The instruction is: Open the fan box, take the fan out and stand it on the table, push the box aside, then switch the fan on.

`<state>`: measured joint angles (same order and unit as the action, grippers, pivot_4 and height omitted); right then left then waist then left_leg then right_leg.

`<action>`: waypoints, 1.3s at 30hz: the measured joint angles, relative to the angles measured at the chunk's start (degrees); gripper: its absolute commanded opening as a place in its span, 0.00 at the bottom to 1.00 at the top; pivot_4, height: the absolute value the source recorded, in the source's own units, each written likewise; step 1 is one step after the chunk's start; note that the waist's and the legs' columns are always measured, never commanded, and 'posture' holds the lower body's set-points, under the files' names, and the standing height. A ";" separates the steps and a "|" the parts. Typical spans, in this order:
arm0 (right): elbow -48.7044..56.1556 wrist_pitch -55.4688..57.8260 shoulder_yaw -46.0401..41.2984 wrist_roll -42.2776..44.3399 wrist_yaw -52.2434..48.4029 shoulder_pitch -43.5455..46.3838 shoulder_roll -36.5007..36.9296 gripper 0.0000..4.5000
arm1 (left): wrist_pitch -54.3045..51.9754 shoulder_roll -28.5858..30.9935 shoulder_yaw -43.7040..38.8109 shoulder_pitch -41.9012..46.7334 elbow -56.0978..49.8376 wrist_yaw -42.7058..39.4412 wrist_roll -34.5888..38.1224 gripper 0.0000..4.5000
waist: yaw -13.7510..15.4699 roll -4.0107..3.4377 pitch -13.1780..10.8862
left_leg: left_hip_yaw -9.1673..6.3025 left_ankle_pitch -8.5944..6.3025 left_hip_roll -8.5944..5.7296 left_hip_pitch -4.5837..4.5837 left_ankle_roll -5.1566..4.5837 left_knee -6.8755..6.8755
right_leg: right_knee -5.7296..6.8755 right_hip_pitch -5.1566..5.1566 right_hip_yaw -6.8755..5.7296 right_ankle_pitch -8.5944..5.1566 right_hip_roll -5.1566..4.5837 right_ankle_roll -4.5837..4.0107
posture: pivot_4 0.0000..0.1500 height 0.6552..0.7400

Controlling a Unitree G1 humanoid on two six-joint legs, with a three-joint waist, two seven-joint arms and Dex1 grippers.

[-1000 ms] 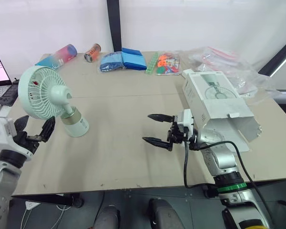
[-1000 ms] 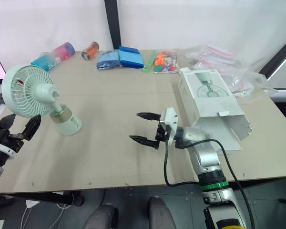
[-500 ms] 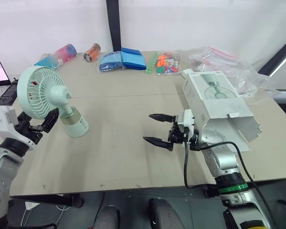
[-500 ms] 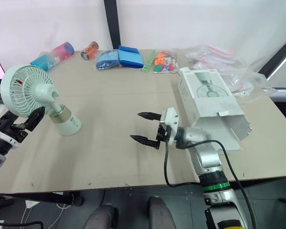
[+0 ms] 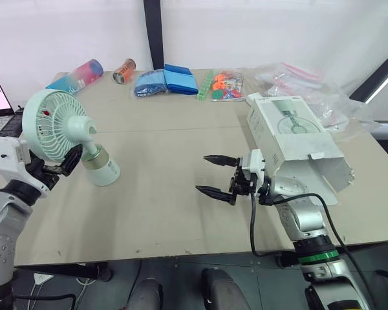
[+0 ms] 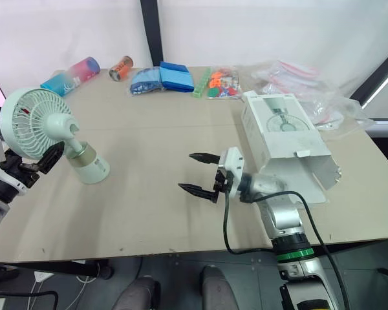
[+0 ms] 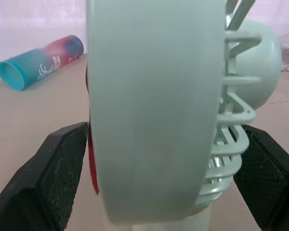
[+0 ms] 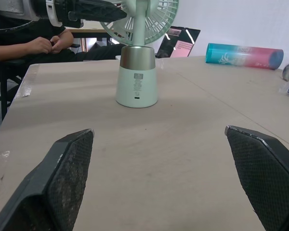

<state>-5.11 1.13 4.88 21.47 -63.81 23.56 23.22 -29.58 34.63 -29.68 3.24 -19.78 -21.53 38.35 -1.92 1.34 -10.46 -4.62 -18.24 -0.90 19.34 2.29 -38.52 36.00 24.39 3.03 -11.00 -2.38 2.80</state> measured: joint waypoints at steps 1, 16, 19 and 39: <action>0.04 0.00 0.00 0.00 0.01 -0.06 0.04 1.00 | 0.00 -0.02 0.00 0.20 0.30 -0.19 0.01 0.88 | 0.00 0.00 0.00 | 0.00 0.00 0.00 0.00 0.00 0.00 | 0.00 0.00 0.00 0.00 0.00 0.00 | 1.00 1.00; 0.53 0.00 0.01 -0.66 0.09 -0.38 0.08 1.00 | 0.03 -0.14 -0.01 1.10 1.16 -1.92 0.30 0.40 | 0.01 0.01 0.00 | -0.05 0.00 -0.01 0.02 0.00 0.00 | 0.00 0.00 -0.04 0.00 -0.02 0.00 | 1.00 1.00; 0.53 0.00 0.01 -0.82 0.09 -0.38 0.08 1.00 | 0.63 -0.15 0.14 1.09 1.25 -2.29 -0.41 0.40 | 0.01 0.01 0.00 | -0.05 0.00 -0.01 0.02 0.00 0.00 | 0.00 0.00 -0.05 0.00 -0.02 0.00 | 1.00 1.00; 9.95 21.85 0.07 -2.20 15.73 7.17 -0.73 1.00 | 2.68 -8.87 21.66 12.11 -3.38 -4.71 -5.37 0.40 | -0.01 0.09 -0.01 | -0.06 0.15 -0.07 0.79 0.29 -0.03 | 0.14 0.85 -0.09 0.22 -0.11 -0.09 | 1.00 1.00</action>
<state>4.84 22.97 4.95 19.27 -48.09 30.73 22.50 -26.90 25.76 -8.03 15.35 -23.16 -26.23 32.98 -1.93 1.43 -10.47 -4.68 -18.09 -0.97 20.13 2.58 -38.55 36.13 25.24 2.94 -10.78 -2.49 2.71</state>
